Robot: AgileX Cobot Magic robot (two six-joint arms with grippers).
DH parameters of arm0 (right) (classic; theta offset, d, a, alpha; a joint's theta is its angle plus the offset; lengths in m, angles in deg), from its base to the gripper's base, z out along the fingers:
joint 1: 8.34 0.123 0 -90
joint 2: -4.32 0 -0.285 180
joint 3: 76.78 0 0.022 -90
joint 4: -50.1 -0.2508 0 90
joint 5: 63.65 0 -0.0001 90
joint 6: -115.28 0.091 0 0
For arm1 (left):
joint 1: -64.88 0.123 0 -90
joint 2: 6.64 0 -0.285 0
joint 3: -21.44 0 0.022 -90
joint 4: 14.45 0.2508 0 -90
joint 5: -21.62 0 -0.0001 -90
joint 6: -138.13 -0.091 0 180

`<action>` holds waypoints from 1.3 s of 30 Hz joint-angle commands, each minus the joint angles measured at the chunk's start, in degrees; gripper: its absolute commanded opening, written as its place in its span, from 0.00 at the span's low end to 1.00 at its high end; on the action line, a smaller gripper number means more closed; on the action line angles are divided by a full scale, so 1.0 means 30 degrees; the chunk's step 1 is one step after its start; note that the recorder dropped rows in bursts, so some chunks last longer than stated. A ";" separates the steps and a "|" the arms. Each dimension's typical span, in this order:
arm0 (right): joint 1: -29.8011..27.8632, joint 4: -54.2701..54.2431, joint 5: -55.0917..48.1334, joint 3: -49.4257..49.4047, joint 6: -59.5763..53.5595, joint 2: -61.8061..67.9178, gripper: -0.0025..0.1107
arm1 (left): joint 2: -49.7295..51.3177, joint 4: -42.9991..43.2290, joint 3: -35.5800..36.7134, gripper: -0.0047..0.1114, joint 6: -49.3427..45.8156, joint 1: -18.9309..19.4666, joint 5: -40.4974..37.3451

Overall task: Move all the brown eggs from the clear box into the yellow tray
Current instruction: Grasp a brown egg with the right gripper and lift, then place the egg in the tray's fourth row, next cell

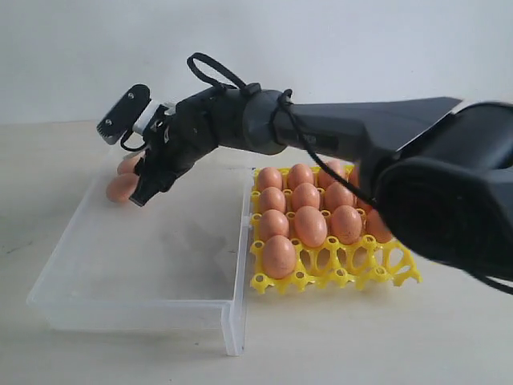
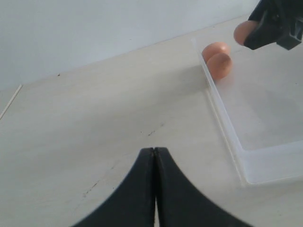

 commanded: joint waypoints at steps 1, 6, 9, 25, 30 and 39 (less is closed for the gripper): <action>0.0053 0.0413 0.4744 -0.6045 0.2959 -0.4092 0.02 | -0.0116 -0.0001 -0.0077 0.04 0.0101 -0.0035 0.0108; -0.0106 0.3444 1.1275 -1.4199 0.7522 -0.9328 0.02 | -0.0116 -0.0001 -0.0077 0.04 0.0101 -0.0035 0.0108; -0.0462 0.3367 1.3529 -1.8212 0.8205 -1.1897 0.02 | -0.0116 -0.0001 -0.0077 0.04 0.0101 -0.0035 0.0108; -0.2556 -0.1454 1.6969 -2.8713 0.8086 -1.7437 0.02 | -0.0116 -0.0001 -0.0077 0.04 0.0101 -0.0035 0.0108; -0.2556 -0.2668 1.8754 -3.0270 0.8812 -1.6628 0.02 | -0.0116 -0.0001 -0.0077 0.04 0.0101 -0.0035 0.0108; -0.2556 -0.2755 2.2883 -3.0387 1.1044 -1.2873 0.02 | -0.0116 -0.0001 -0.0077 0.04 0.0101 -0.0035 0.0108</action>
